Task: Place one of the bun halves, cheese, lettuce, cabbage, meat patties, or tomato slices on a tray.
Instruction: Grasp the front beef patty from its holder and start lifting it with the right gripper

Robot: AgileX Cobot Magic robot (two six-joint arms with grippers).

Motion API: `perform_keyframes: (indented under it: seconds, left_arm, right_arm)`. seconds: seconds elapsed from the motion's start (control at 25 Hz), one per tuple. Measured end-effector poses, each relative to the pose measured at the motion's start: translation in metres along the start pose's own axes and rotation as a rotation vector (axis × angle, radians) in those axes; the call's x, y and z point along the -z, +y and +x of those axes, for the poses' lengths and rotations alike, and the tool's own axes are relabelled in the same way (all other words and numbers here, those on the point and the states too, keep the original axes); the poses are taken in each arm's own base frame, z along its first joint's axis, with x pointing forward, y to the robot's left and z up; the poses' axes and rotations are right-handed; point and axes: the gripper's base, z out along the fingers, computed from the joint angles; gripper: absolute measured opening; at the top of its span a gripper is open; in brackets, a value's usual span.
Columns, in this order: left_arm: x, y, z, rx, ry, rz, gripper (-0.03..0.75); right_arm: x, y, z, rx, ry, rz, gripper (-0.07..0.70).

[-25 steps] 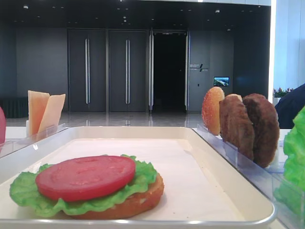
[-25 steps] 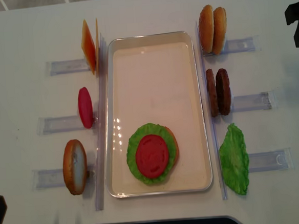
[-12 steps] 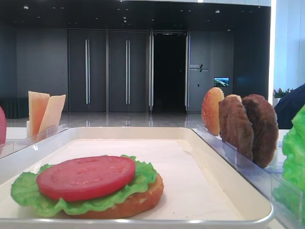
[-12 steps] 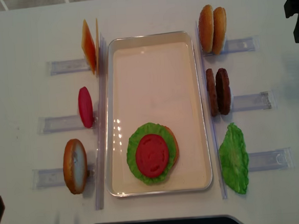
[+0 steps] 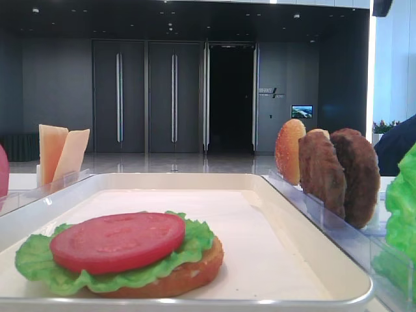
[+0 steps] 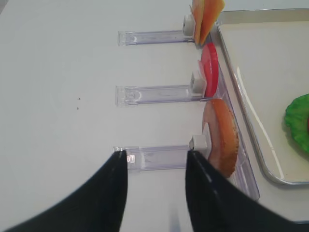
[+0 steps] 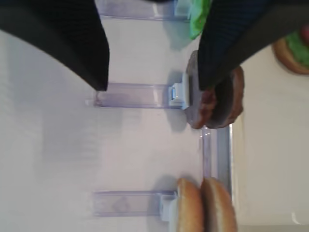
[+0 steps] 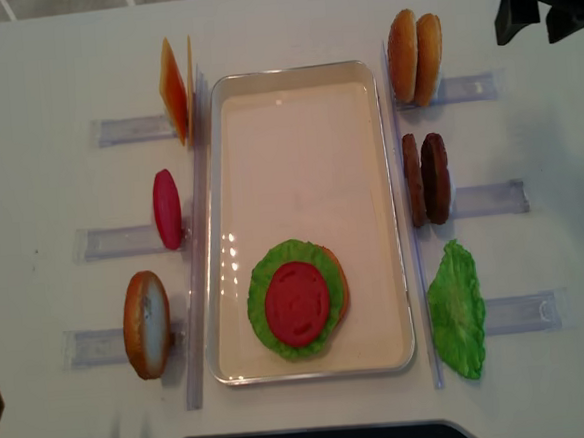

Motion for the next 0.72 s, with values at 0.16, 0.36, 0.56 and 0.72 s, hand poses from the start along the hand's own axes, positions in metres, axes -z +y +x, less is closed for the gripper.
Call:
perform_keyframes:
  seconds: [0.16,0.36,0.56,0.72]
  left_arm:
    - [0.000,0.000,0.000,0.000,0.000,-0.001,0.271]
    - [0.000,0.000,0.000,0.000,0.000,-0.001,0.225]
    - [0.000,0.000,0.000,0.000,0.000,-0.001,0.168]
    - [0.000,0.000,0.000,-0.001,0.000,-0.003,0.130]
  right_arm:
    - [0.000,0.024,0.006,-0.022,0.009,-0.023,0.426]
    - [0.000,0.046,0.015,-0.013,0.018,-0.039,0.433]
    - [-0.008,0.067,0.021,0.030,0.041,-0.035,0.442]
    - [-0.032,0.084,0.022,0.055,0.102,-0.016,0.442]
